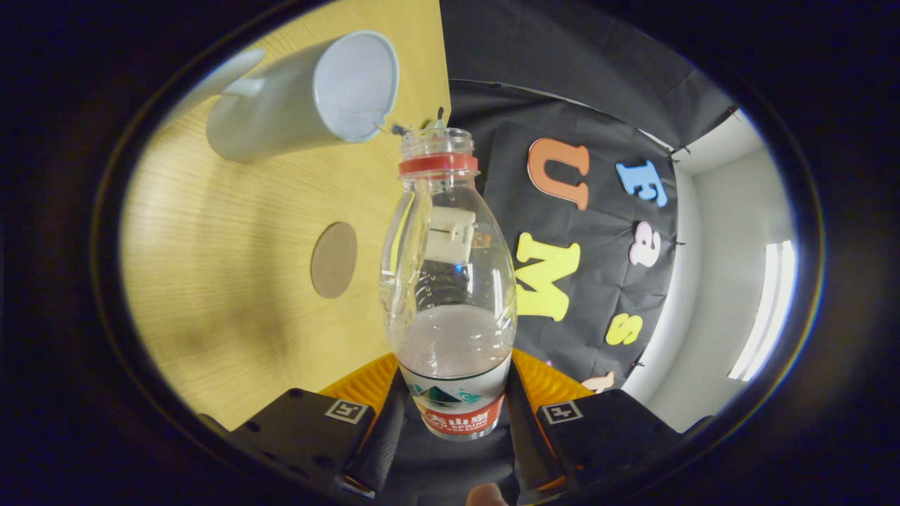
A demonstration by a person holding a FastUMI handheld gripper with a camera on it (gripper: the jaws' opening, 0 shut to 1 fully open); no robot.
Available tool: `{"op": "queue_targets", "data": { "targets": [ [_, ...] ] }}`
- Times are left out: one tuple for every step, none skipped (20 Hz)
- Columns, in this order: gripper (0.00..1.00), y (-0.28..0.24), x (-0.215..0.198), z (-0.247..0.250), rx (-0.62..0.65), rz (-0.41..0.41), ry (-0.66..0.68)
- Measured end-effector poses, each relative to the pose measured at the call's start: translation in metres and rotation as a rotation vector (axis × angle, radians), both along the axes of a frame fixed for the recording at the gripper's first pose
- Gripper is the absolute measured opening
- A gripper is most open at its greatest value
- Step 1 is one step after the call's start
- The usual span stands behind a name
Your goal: Take the bottle from table, then pour the juice into the cup, finally place the bottle on the coaster
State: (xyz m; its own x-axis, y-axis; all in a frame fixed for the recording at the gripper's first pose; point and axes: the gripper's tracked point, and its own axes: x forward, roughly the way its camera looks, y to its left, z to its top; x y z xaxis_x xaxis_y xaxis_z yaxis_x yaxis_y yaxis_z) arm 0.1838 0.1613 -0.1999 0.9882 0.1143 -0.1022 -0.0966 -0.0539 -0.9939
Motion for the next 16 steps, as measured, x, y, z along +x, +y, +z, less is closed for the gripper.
{"op": "queue_targets", "data": {
  "targets": [
    [0.75,0.0,0.0,0.003,-0.004,0.003,-0.004],
    [0.75,0.001,0.0,0.005,-0.01,0.004,-0.007],
    [0.75,0.001,0.0,0.007,-0.016,0.006,-0.011],
    [0.75,0.001,0.001,0.009,-0.022,0.009,-0.015],
    [0.75,0.001,0.0,0.012,-0.027,0.011,-0.019],
    [0.75,0.002,-0.001,0.014,-0.029,0.013,-0.024],
    [0.75,0.003,-0.001,0.016,-0.029,0.018,-0.029],
    [0.75,0.003,0.0,0.018,-0.031,0.019,-0.032],
    [0.75,0.003,0.001,0.018,-0.034,0.021,-0.034],
    [0.75,0.004,0.001,0.02,-0.04,0.022,-0.036],
    [0.75,0.004,0.001,0.022,-0.047,0.023,-0.039],
    [0.75,0.003,0.002,0.023,-0.051,0.024,-0.042],
    [0.75,0.004,0.001,0.025,-0.051,0.025,-0.044],
    [0.75,0.005,0.0,0.026,-0.055,0.028,-0.047],
    [0.75,0.005,0.0,0.027,-0.061,0.029,-0.051],
    [0.75,0.006,0.001,0.028,-0.069,0.034,-0.054]
  ]
}}
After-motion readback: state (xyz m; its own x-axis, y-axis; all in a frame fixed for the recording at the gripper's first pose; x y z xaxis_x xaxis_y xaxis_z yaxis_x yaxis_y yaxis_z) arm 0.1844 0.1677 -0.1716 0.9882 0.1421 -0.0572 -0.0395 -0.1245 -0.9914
